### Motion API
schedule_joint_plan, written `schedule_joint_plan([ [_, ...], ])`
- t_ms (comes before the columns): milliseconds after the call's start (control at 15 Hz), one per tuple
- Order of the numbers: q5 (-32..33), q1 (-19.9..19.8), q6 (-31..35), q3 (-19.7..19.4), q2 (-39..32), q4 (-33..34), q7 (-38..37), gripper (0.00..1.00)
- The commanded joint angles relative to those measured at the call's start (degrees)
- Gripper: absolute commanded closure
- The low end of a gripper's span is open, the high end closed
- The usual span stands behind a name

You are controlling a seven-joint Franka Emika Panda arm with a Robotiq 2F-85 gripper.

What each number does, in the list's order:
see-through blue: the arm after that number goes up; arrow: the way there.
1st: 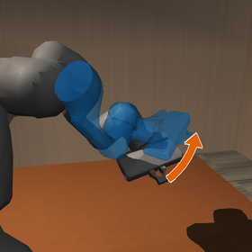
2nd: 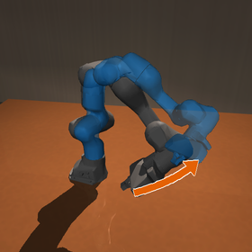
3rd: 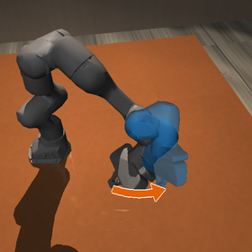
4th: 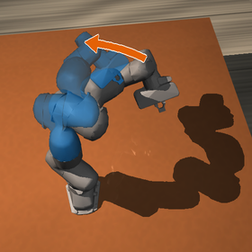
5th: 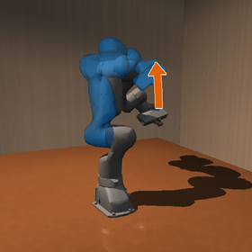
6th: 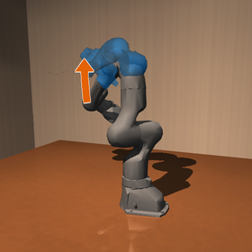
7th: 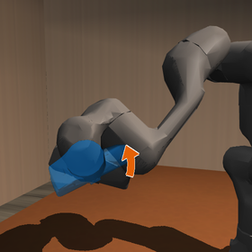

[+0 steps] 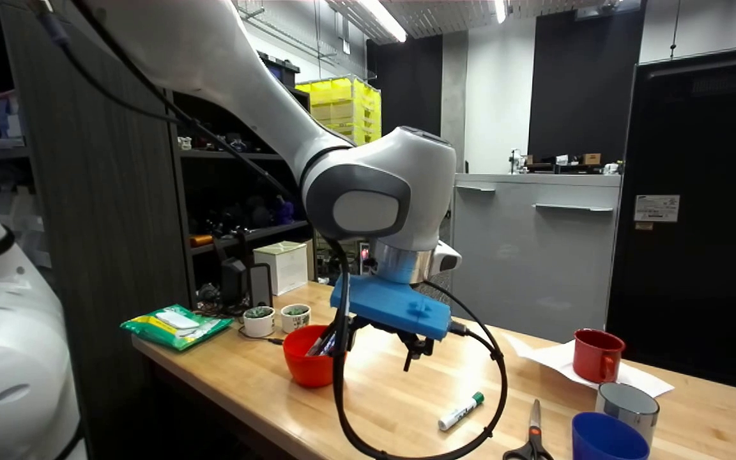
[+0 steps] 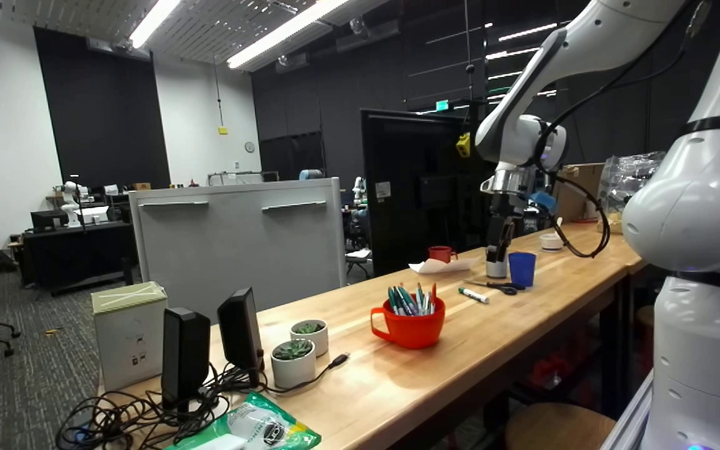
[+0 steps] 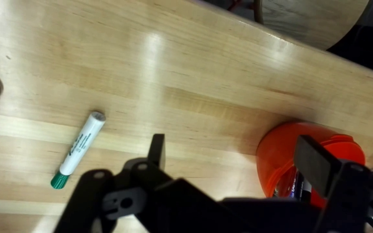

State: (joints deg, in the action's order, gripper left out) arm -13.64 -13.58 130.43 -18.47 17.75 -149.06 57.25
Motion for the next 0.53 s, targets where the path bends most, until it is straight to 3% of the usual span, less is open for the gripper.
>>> schedule_joint_plan([
  [0, -0.16, 1.03, 0.24, -0.95, 0.19, -0.34, -0.49, 0.00],
  [267, -2.16, 2.98, 0.37, 0.10, 3.35, -4.00, -0.18, 0.00],
  [467, -3.82, 5.69, 4.78, 2.19, 6.89, -8.26, -1.07, 0.00],
])
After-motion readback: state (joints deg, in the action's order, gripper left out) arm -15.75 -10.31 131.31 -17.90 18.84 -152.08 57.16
